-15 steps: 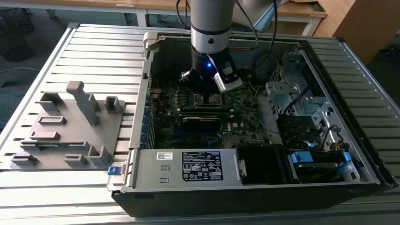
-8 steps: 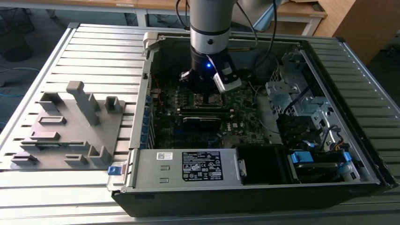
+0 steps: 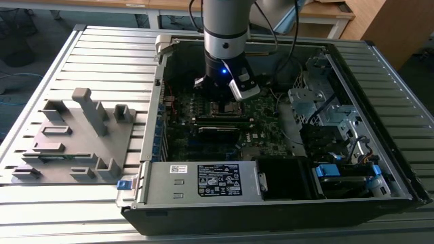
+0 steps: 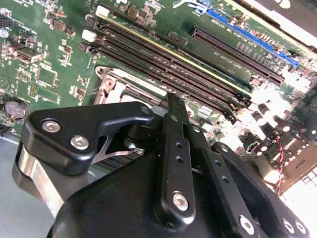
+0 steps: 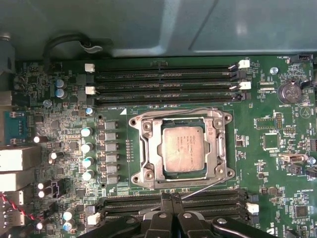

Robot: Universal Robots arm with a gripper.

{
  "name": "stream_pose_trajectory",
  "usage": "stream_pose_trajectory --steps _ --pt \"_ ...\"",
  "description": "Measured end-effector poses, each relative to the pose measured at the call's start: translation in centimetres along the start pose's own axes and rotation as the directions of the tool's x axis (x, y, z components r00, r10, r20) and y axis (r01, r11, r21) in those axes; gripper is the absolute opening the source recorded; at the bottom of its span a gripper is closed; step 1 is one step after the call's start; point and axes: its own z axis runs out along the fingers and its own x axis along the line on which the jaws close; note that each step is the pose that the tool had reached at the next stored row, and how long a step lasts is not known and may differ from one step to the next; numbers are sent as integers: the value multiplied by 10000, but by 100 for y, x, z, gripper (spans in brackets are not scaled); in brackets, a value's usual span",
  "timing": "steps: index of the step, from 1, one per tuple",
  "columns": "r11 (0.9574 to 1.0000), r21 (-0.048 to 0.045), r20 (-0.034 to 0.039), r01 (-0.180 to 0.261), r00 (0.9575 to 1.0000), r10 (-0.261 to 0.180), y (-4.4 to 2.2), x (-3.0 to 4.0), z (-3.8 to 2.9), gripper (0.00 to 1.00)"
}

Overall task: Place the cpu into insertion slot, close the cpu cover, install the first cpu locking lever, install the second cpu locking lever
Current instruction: 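Install the second cpu locking lever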

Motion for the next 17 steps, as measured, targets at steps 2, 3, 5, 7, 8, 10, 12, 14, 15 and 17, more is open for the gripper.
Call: stream_pose_trajectory --steps 2,3,5,7,8,10,12,14,15,17 --pt "10000 -1 0 -2 10000 2 -18 -1 1 10" --pt "10000 0 0 -1 10000 1 -25 0 1 10" --pt "10000 0 0 -3 10000 3 -35 3 1 10" --pt "10000 0 1 -2 10000 2 -43 13 2 10" --pt "10000 -1 2 -1 10000 1 -44 22 3 10" --pt "10000 -2 3 -2 10000 2 -47 40 6 10" --pt "10000 -1 3 -2 10000 2 -49 52 11 10" --pt "10000 1 2 -1 10000 1 -51 57 13 10" --pt "10000 2 1 0 10000 0 -51 57 13 10" --pt "10000 0 2 -1 10000 1 -51 58 16 10"
